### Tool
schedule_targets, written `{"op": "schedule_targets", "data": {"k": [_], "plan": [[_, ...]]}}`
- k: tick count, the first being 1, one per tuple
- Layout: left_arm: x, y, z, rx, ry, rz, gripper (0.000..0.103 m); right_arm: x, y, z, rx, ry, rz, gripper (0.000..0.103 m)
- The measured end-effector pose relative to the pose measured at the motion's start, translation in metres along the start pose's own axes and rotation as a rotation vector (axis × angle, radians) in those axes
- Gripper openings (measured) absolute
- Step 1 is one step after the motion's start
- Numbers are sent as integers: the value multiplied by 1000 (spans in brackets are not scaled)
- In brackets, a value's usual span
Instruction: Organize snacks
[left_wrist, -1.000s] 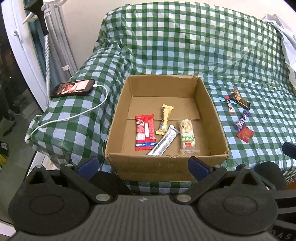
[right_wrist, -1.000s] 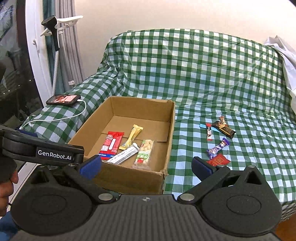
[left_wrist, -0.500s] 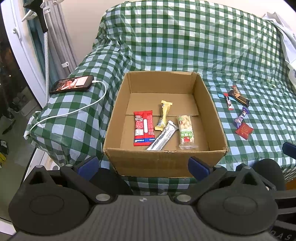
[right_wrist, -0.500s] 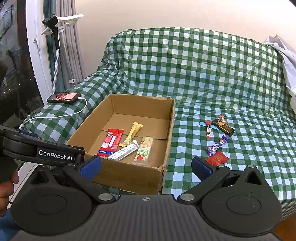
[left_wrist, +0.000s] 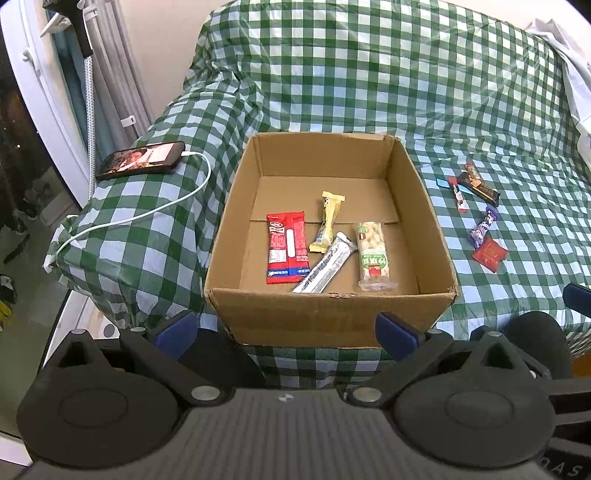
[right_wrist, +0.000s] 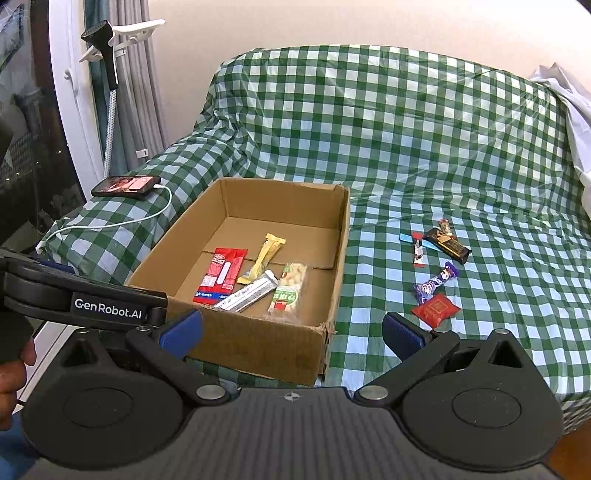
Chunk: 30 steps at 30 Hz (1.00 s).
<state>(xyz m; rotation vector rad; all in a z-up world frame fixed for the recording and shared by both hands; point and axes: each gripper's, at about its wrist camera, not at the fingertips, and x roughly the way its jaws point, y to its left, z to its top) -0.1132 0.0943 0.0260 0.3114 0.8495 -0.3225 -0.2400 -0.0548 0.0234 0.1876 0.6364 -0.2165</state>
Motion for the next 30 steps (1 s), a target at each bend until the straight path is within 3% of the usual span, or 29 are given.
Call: {"op": "schedule_targets", "data": {"k": [30], "plan": [[29,-9,2,30,80,8,103,28,-10,-6,37,83,17,102]]}}
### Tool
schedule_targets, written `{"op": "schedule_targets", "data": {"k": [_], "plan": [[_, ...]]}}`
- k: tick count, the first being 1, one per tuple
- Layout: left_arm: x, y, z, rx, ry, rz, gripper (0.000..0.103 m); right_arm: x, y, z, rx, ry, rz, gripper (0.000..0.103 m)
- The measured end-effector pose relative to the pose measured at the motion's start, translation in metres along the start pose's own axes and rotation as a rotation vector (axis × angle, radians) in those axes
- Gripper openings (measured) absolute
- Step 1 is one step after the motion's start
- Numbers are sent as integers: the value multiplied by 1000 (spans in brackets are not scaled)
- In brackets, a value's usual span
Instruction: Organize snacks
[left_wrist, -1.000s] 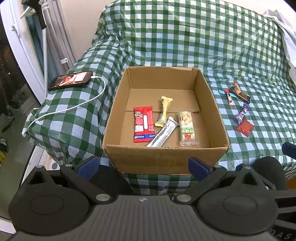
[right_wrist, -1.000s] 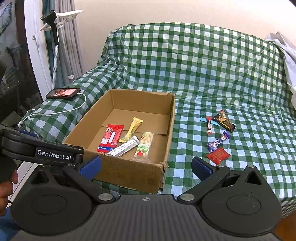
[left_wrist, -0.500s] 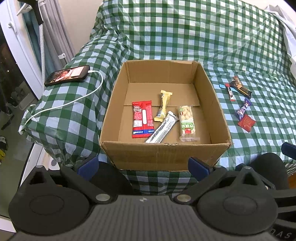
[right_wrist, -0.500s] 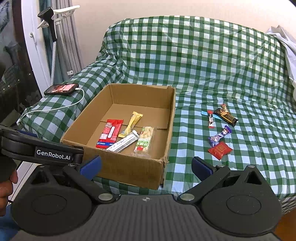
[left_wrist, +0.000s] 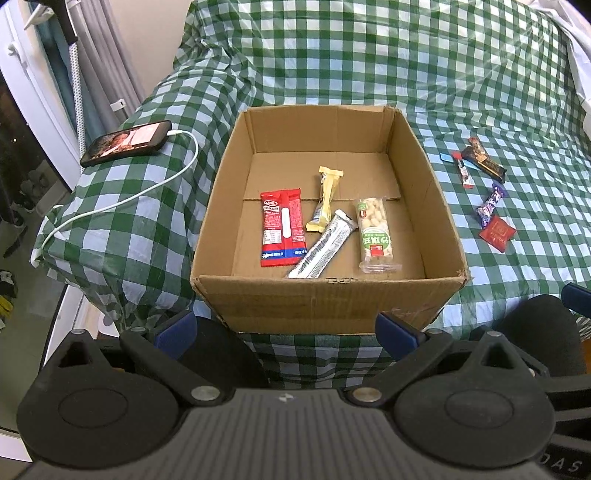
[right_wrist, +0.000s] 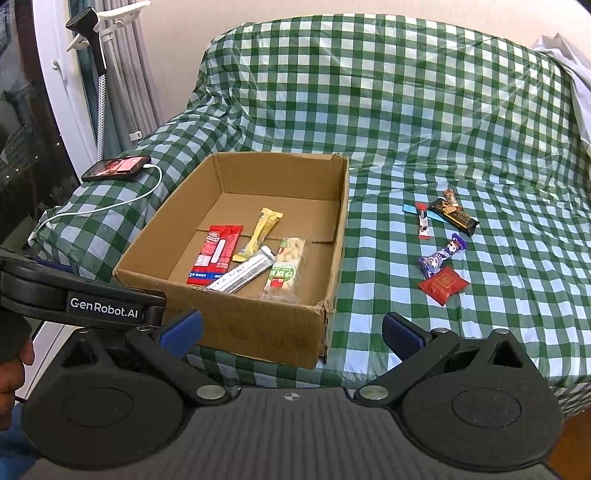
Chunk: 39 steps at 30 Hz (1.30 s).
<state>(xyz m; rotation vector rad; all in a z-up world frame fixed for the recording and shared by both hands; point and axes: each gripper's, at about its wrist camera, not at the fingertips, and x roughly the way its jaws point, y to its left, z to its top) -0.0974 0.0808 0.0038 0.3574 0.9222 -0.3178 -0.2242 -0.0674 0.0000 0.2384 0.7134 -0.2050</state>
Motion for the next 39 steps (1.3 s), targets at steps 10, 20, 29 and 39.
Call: {"op": "schedule_targets", "data": {"k": [10,20,29,39], "plan": [[11,-8,11,34,17,21,103,11,-11,1,32,8,3,102],[20,-34,43,86,19,43,103,31,-63,6,164,-21,-58,102],[36,-61,92,97,20,52,103,93,-164,23,331,-52,-212,102],[74,-93,158,92,34,54,103,243,-251,54,415,69,-266,101]]}}
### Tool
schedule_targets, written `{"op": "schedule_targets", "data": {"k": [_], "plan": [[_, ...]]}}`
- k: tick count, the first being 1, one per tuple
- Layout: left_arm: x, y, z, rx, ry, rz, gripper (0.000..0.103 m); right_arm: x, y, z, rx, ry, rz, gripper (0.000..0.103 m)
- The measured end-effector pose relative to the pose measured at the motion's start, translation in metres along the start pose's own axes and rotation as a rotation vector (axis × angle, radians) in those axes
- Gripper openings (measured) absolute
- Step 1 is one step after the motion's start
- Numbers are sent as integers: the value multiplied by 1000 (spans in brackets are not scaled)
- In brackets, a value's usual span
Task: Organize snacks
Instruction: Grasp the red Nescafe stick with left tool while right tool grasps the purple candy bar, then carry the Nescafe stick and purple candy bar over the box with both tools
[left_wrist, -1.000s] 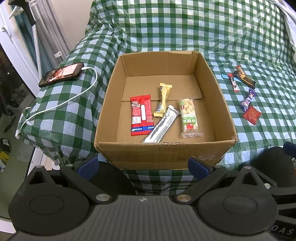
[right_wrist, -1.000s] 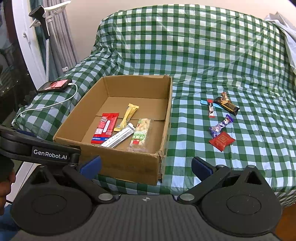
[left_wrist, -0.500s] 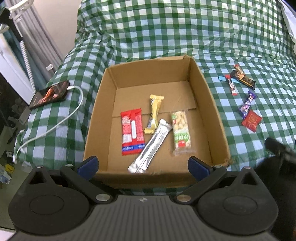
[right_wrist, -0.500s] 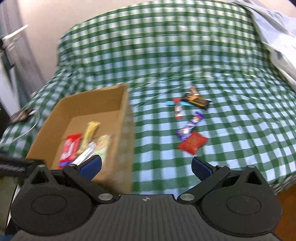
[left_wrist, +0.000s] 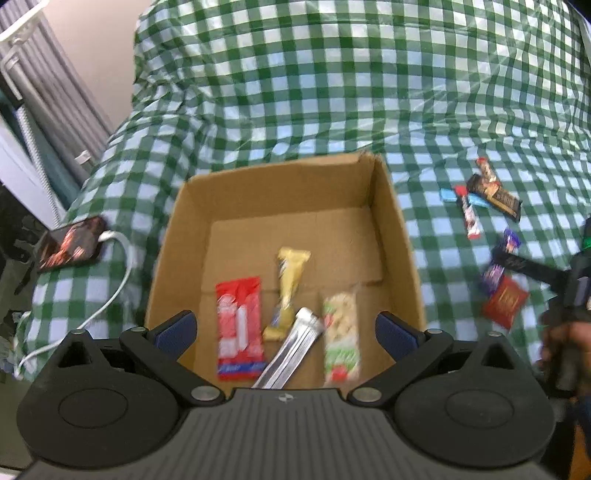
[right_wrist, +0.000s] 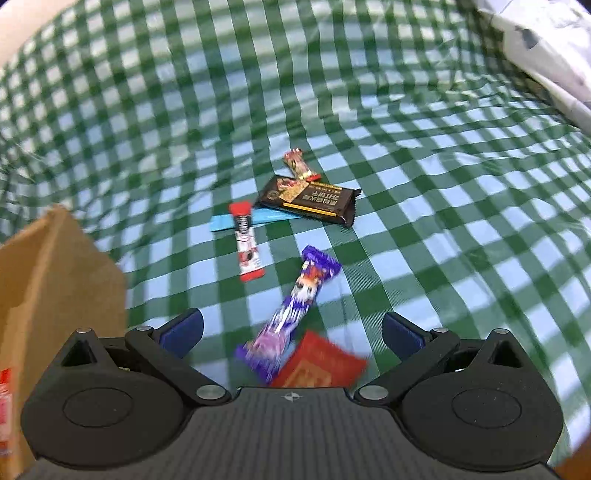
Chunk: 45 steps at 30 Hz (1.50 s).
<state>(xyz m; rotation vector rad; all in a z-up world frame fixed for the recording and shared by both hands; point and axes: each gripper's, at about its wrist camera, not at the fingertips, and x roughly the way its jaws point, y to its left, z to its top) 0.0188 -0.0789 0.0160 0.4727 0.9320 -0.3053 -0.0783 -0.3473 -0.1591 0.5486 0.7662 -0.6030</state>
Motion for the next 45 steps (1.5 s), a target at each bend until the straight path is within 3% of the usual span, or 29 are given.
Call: {"op": "schedule_targets", "data": {"k": [3,5,8,10,14,18,21,22,24,26,29,30,31,32,33,34,37,45], "plan": [[13,-20,26,8,-10,-32,103,36,-1,5,-30,36,-4,84],[22,-39,43,22,-15,-64,103,52,-4,4,-48,69,14,31],[40,-71,71,33,-9,-138,103,53,-17,7,-54,42,42,19],[57,-95,88,39,-6,-199,103,43,-36,18,-25,-4,35,17],[113,-149,117,20,106,-303,103,17,-92,52,88,-78,-24,17],[177,-202,127,33,143,-291,103,17,-138,64,107,-78,-127,17],[219,-229,129,55,156,-255,103,30,-149,57,80,-47,-168,21],[233,-234,130,56,171,-257,103,34,-151,54,75,-33,-175,32],[256,-241,132,36,217,-254,103,38,-151,50,51,-54,-171,43],[274,-245,134,17,265,-260,103,43,-145,47,8,-62,-187,63],[270,-246,133,6,238,-246,101,44,-137,39,-45,-78,-207,67],[267,-246,133,21,227,-253,90,44,-134,36,-61,-85,-219,66],[260,-246,132,30,203,-264,61,43,-133,37,-67,-86,-222,61],[252,-246,133,45,180,-277,39,43,-130,37,-78,-86,-214,42],[246,-246,133,68,185,-293,8,41,-126,35,-103,-87,-212,28],[242,-244,133,66,202,-313,9,40,-120,33,-135,-83,-210,17],[216,-232,131,71,149,-353,8,30,-114,37,-129,-75,-184,16],[101,-160,100,54,6,-469,9,-59,-78,48,-91,-229,-87,16]]}}
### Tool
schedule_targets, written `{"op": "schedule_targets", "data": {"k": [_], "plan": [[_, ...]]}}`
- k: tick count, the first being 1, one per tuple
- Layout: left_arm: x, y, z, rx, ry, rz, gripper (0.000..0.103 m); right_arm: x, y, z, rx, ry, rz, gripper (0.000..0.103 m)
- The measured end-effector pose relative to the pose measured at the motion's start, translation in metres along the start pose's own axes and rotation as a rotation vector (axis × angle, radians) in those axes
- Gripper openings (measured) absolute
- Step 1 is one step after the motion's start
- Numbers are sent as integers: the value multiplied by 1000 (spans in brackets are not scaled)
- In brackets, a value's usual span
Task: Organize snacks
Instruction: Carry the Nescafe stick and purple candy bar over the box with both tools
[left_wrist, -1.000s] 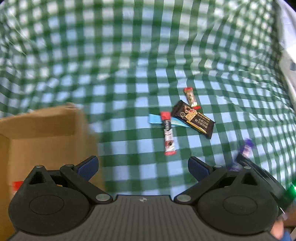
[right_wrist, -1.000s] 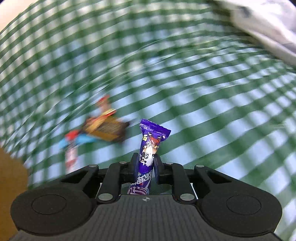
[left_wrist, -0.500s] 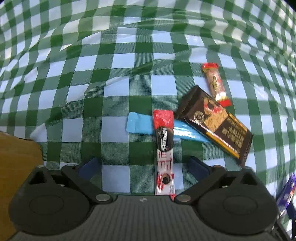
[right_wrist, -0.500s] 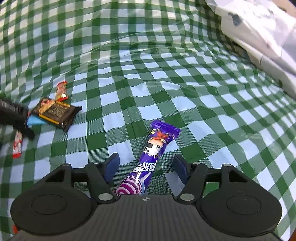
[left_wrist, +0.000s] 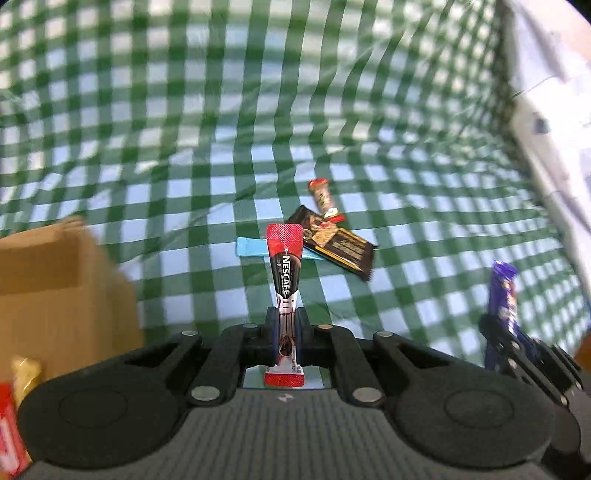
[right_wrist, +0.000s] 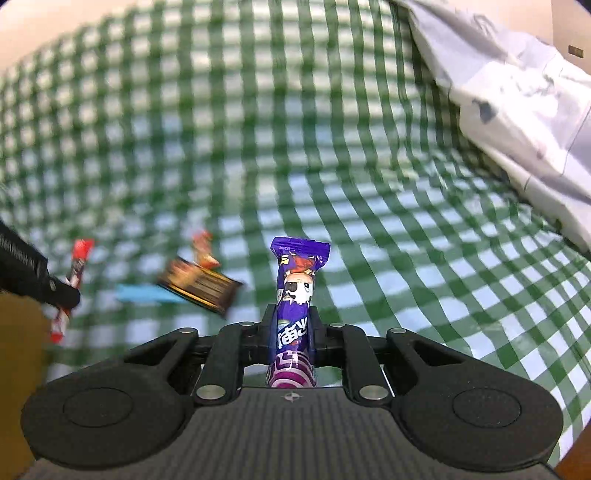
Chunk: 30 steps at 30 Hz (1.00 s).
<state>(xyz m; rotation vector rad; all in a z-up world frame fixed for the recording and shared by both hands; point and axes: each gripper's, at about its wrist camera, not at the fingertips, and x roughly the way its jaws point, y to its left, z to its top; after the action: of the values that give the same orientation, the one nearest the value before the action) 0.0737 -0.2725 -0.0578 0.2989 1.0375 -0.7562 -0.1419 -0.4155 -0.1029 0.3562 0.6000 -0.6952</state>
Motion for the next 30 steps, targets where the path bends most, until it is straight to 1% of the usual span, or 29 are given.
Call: {"op": "schedule_targets", "data": {"k": [3,5,9,11,14,18,21,24,27,30], "plan": [[-59,14,-33,-4,-42,-22,8,-43,21,-1,6,-37,67,16],[-97,19,-54,-5,-63,-18,9,-77,31,-3,-9,-48,121,16],[-157,32,-104,-5,-104,51,9,-139,58,-21,-54,-37,234,16],[-186,49,-130,-19,-106,85,9,-165,72,-32,-77,-20,293,16],[-213,72,-165,-48,-114,146,9,-203,100,-49,-126,10,385,16],[-247,103,-213,-100,-122,203,9,-243,146,-77,-196,44,481,16],[-264,119,-244,-124,-138,231,9,-265,172,-92,-267,51,522,16],[-281,129,-270,-155,-159,215,9,-283,189,-105,-333,38,529,16],[-287,131,-281,-173,-185,188,9,-299,197,-111,-366,28,515,16],[-291,129,-283,-174,-213,170,8,-313,198,-116,-378,14,494,16]]}}
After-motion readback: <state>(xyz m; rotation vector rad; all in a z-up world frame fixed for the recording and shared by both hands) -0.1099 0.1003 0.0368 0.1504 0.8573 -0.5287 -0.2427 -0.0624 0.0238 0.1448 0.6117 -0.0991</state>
